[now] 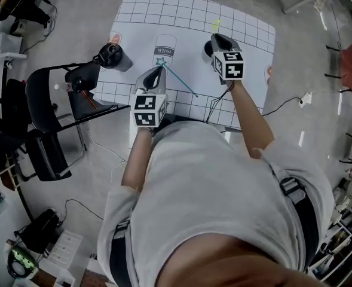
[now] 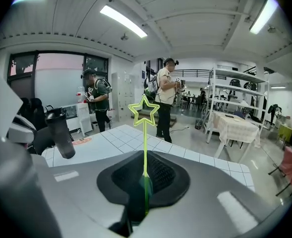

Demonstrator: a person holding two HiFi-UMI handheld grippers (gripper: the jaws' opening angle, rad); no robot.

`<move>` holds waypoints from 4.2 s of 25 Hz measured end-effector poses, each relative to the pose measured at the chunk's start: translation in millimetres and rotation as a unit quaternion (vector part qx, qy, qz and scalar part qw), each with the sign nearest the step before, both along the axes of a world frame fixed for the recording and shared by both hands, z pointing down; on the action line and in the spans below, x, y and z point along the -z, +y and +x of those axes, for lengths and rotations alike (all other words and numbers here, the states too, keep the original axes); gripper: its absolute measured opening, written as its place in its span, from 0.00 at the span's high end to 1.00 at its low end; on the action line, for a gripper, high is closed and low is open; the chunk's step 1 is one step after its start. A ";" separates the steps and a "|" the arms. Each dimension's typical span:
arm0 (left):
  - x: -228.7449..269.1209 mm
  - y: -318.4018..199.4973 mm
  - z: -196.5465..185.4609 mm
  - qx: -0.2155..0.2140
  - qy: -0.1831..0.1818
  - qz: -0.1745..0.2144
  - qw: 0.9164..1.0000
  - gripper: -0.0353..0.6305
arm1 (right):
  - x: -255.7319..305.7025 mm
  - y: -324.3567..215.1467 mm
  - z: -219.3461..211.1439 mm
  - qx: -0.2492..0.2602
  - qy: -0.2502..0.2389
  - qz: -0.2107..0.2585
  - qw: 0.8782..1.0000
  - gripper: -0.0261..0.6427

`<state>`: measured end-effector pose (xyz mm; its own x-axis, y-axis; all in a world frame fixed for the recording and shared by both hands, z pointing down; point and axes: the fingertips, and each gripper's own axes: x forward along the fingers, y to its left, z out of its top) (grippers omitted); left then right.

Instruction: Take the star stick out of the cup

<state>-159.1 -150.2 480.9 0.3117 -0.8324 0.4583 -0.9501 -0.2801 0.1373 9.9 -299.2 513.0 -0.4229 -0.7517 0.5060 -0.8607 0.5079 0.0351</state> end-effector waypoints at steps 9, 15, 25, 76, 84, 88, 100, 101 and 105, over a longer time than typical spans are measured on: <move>-3.5 7.0 20.4 -0.023 0.009 -0.001 1.000 0.94 | 50.3 19.5 1.1 0.019 -0.029 0.062 0.997 0.93; 6.2 5.7 32.1 -0.046 0.014 0.011 0.999 0.94 | 108.2 36.4 -2.6 0.028 -0.075 0.122 0.989 0.93; 1.6 5.9 44.5 -0.066 0.030 0.007 0.997 0.94 | 169.1 92.8 -34.1 0.134 -0.084 0.122 0.980 0.94; -56.4 68.5 -73.6 0.030 0.041 -0.066 0.997 0.94 | -122.4 132.1 -142.1 0.181 0.075 -0.147 0.969 0.86; -51.1 53.2 -60.7 -0.029 0.020 -0.041 0.999 0.94 | -80.1 145.2 -129.8 0.107 0.039 -0.103 0.988 0.96; -42.1 51.6 -33.2 -0.051 0.025 -0.025 0.998 0.94 | -34.7 163.8 -107.7 0.073 -0.005 -0.051 0.996 0.96; 50.1 62.9 93.1 -0.057 0.024 0.100 0.993 0.94 | 102.2 210.6 4.1 0.015 -0.073 0.104 0.992 0.96; 53.2 66.4 103.4 -0.060 0.019 0.103 0.993 0.94 | 106.7 215.2 12.2 0.014 -0.076 0.109 0.991 0.96; 63.8 83.6 137.8 -0.056 0.001 0.118 0.991 0.94 | 116.0 234.4 44.2 0.014 -0.088 0.118 0.989 0.96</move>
